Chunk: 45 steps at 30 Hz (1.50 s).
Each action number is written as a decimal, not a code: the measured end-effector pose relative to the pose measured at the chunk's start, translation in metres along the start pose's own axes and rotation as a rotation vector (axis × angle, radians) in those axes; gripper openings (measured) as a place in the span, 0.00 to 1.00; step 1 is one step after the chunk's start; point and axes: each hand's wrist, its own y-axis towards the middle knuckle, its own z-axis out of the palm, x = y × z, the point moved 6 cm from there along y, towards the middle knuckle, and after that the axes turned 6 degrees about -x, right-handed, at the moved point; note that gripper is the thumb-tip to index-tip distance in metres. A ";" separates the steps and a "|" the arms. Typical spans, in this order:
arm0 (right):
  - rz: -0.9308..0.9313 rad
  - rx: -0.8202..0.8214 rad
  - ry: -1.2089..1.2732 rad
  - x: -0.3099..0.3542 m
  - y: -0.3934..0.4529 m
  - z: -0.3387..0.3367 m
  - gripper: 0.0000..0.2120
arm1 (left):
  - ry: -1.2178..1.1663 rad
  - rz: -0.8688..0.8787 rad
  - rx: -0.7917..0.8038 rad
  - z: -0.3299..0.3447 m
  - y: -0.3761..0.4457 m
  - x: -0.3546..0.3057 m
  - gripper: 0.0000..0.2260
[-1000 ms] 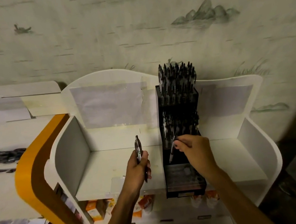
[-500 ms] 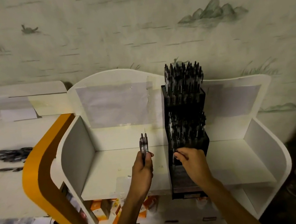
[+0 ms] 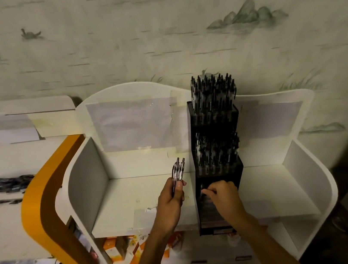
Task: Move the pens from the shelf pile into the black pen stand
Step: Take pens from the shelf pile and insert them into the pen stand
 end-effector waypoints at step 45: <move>-0.198 -0.165 0.103 0.016 0.010 -0.041 0.05 | 0.193 -0.015 -0.170 -0.015 0.012 0.027 0.05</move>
